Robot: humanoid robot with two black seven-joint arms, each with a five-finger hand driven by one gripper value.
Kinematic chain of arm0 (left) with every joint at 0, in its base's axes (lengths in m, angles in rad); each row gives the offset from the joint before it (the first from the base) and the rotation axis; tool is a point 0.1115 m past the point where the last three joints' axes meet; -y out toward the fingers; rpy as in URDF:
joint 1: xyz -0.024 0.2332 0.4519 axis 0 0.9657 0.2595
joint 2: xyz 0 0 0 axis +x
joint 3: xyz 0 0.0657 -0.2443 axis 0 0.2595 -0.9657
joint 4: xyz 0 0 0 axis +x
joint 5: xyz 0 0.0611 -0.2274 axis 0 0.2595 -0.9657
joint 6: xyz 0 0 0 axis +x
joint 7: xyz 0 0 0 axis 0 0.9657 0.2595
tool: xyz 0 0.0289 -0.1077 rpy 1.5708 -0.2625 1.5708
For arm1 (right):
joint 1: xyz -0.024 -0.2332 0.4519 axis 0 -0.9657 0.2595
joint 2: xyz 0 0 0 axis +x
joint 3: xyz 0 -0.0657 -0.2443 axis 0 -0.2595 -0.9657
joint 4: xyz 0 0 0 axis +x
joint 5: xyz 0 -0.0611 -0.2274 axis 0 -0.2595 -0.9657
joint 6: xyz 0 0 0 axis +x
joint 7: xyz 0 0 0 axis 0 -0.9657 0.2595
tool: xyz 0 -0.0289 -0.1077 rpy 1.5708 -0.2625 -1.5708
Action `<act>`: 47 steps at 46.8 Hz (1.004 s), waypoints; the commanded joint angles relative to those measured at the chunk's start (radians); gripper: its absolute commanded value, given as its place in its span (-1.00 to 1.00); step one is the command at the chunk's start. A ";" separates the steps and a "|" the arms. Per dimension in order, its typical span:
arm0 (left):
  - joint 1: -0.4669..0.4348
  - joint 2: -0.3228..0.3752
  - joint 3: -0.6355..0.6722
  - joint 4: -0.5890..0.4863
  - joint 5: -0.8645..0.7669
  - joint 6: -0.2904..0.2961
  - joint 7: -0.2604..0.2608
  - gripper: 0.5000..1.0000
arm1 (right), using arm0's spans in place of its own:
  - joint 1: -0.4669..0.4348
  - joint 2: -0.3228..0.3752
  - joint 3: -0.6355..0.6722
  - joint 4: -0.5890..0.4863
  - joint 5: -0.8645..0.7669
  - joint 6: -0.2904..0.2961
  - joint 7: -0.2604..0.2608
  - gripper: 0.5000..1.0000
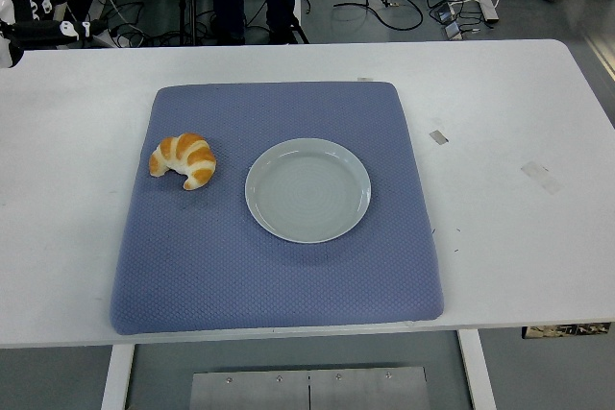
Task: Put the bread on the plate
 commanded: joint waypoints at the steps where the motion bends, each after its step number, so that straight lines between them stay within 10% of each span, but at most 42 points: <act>1: 0.000 0.000 0.001 -0.001 0.000 0.000 0.000 0.89 | -0.001 0.000 0.000 0.000 0.000 0.000 0.000 1.00; 47: -0.011 0.003 -0.007 -0.012 -0.001 -0.008 0.000 0.94 | -0.001 0.000 0.000 0.000 -0.001 0.000 0.000 1.00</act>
